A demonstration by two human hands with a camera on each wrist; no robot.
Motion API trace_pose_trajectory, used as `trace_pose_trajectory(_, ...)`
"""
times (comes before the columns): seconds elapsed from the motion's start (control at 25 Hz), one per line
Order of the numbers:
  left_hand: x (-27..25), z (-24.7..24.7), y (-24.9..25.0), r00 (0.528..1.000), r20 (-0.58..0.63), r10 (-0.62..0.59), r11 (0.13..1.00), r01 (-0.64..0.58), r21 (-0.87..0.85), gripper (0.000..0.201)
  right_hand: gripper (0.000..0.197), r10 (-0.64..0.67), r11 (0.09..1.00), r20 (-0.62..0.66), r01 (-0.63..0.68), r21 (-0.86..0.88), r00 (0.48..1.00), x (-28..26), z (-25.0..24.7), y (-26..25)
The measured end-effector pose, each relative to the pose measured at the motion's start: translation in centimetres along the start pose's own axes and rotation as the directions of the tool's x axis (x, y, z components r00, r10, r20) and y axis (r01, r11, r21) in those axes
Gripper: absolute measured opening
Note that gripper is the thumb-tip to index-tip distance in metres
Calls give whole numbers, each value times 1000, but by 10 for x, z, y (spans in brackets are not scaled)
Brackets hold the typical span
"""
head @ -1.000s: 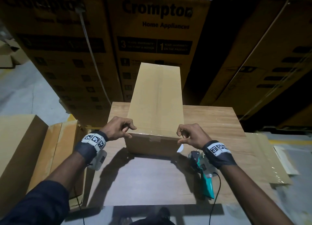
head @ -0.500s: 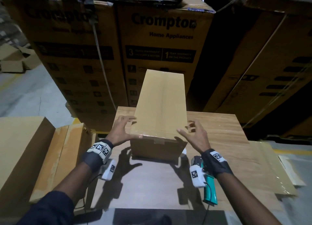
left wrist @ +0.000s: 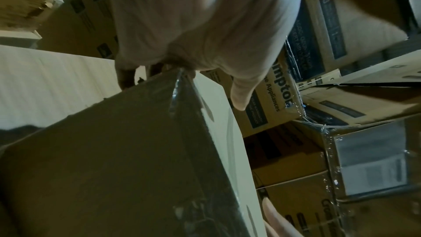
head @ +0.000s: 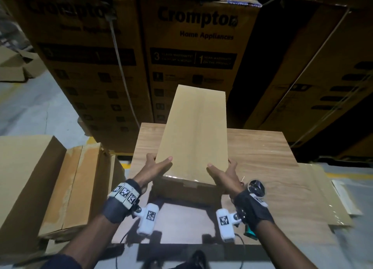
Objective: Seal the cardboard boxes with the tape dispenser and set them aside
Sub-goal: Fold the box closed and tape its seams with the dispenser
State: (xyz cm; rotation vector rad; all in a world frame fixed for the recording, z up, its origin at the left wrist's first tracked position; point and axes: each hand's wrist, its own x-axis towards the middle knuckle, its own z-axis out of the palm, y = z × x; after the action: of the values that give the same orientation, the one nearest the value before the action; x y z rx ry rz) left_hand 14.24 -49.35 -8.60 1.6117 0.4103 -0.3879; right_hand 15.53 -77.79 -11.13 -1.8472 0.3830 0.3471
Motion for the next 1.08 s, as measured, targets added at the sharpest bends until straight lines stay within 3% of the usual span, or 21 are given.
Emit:
trace_pose_trajectory(0.2,-31,-34,-10,995,45,-88,986,81,149,38,77,126,992,104,-125,-21,987,-34,-19,17)
trace_pose_trajectory(0.36,-45,-48,-8,983,94,-157,970,136,200,36,55,117,992,140,-108,-69,983,-54,-33,25)
trace_pose_trajectory(0.56,-31,-55,4,980,113,-162,967,136,214,59,57,139,989,151,-144,21,979,-43,-31,8)
trace_pose_trajectory(0.68,-4,-44,22,984,87,-155,973,136,186,56,76,146,979,142,-163,120,979,-12,-20,-15)
trace_pose_trajectory(0.84,34,-20,49,961,80,-263,964,260,50,61,51,277,888,235,-342,308,932,28,-16,-62)
trace_pose_trajectory(0.92,50,-8,53,948,109,-300,951,306,-42,78,68,336,859,255,-406,312,907,41,-17,-72)
trace_pose_trajectory(1.0,58,-1,48,969,107,-222,969,231,-84,88,90,330,872,273,-403,280,904,47,-16,-73)
trace_pose_trajectory(1.08,70,0,35,977,97,-190,974,200,-110,111,89,319,908,273,-376,186,907,39,-6,-82)
